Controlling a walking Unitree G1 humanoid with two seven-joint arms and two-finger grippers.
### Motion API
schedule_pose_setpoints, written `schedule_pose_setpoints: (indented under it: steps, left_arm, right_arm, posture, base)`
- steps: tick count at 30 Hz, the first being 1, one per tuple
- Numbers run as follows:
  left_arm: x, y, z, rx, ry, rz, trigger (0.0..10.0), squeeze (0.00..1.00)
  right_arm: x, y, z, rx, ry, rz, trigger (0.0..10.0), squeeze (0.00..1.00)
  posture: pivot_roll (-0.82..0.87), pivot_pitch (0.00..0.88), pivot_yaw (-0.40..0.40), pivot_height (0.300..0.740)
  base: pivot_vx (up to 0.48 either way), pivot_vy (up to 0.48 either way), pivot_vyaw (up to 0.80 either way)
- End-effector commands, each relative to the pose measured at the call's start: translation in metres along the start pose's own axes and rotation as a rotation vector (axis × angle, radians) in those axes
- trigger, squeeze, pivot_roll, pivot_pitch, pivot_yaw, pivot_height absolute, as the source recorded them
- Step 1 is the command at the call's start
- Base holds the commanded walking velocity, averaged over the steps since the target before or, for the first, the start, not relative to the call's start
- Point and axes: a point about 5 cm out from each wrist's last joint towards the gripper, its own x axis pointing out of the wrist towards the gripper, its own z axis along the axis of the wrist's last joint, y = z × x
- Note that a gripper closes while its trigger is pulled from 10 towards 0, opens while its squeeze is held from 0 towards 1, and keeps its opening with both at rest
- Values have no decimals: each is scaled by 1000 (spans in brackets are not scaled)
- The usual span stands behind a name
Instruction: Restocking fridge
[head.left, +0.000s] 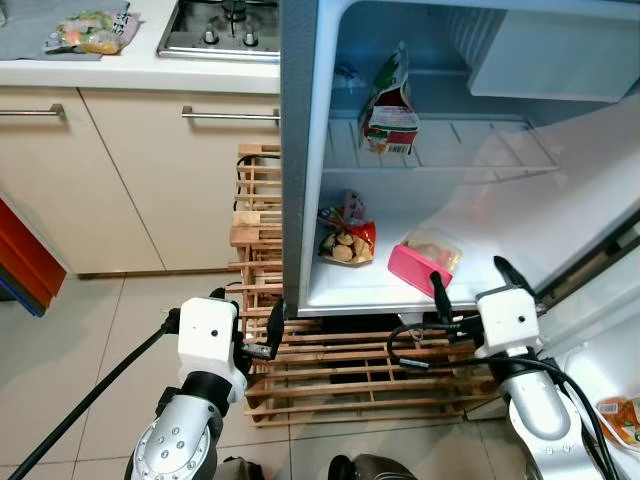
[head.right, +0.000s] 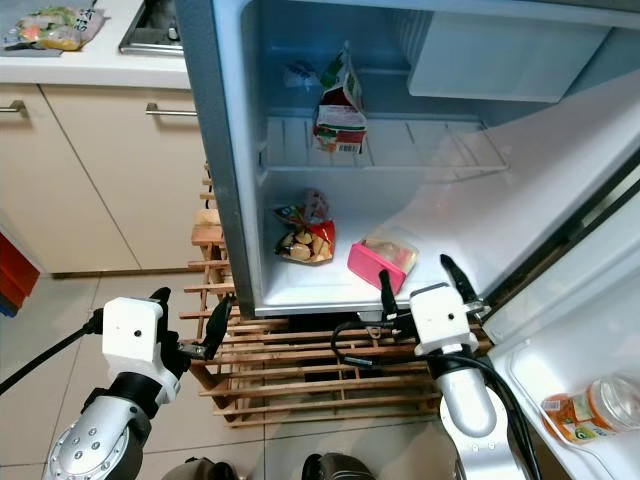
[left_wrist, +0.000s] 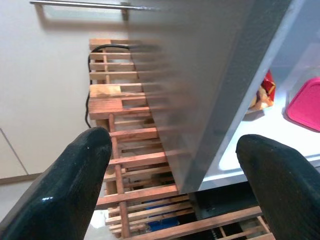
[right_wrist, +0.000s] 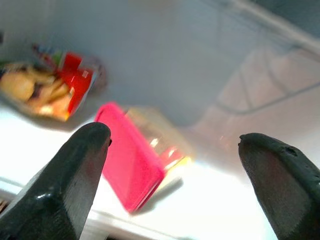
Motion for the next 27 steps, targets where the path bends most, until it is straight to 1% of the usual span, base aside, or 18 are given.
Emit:
schedule_pose_setpoints:
  steps: [1,2,4,6,8,9,10,11,12,13,14,16,18,21,24,25,26,27]
  left_arm:
    - [2,-4,-1,-5,-1,-10,10000,0]
    - [3,-4,-1,-6,-4,-11,10000,0]
    - [3,-4,-1,-6,-5,-12,10000,0]
    - [3,-7,-2,-11,0,-36,10000,0]
    - [3,-9,-3,-14,4,-48,10000,0]
    - [3,-18,-9,-3,49,-131,10000,0]
    - [3,-18,-9,-3,49,-131,10000,0]
    - [2,-22,-13,3,75,-169,10000,0]
    - [2,-22,-13,3,75,-169,10000,0]
    - [2,-25,-18,8,105,-200,10000,0]
    - [2,-25,-18,8,105,-200,10000,0]
    - [2,-29,-22,0,137,-242,10000,0]
    - [2,-30,-23,-5,142,-258,10000,0]
    - [2,-33,-22,-17,144,-281,10000,0]
    - [2,-33,-22,-18,144,-285,10000,0]
    - [2,-33,-22,-18,143,-286,10000,0]
    - [2,-33,-22,-19,142,-285,10000,0]
    - [2,-33,-22,-19,142,-285,10000,0]
  right_arm:
    - [0,0,-4,16,28,7,10000,0]
    - [5,1,-10,9,49,18,10000,0]
    - [7,1,-11,-1,51,25,10000,0]
    - [17,0,-16,-62,41,42,10000,0]
    - [20,0,-17,-79,38,47,10000,0]
    - [33,-4,-23,-107,57,42,10000,0]
    - [33,-4,-23,-107,57,42,10000,0]
    - [38,-5,-25,-114,69,39,10000,0]
    - [38,-5,-25,-114,69,39,10000,0]
    - [44,-7,-27,-123,79,36,10000,0]
    - [44,-7,-27,-123,79,36,10000,0]
    - [50,-6,-31,-141,92,45,10000,0]
    - [52,-6,-33,-148,98,50,10000,0]
    - [61,-7,-38,-197,110,52,10000,0]
    - [64,-8,-39,-213,110,49,10000,0]
    - [73,-14,-37,-269,100,31,10000,0]
    - [77,-17,-35,-291,95,23,10000,0]
    - [77,-17,-35,-291,95,23,10000,0]
  posture:
    - [-108,79,-79,740]
    - [-103,76,-78,740]
    - [-103,75,-78,740]
    - [-98,73,-79,740]
    - [-95,73,-77,740]
    - [-82,76,-77,740]
    - [-82,76,-77,740]
    - [-78,78,-77,740]
    - [-78,78,-77,740]
    - [-76,81,-79,740]
    - [-76,81,-79,740]
    - [-73,88,-80,740]
    - [-72,91,-82,740]
    - [-76,98,-82,740]
    - [-76,98,-82,740]
    - [-73,101,-85,740]
    - [-70,101,-87,740]
    - [-70,101,-87,740]
  base:
    - [0,0,0]
    - [0,0,0]
    - [0,0,0]
    - [0,0,0]
    - [0,0,0]
    - [0,0,0]
    - [0,0,0]
    - [0,0,0]
    - [0,0,0]
    - [0,0,0]
    - [0,0,0]
    - [0,0,0]
    - [0,0,0]
    - [0,0,0]
    - [0,0,0]
    - [0,0,0]
    - [0,0,0]
    - [0,0,0]
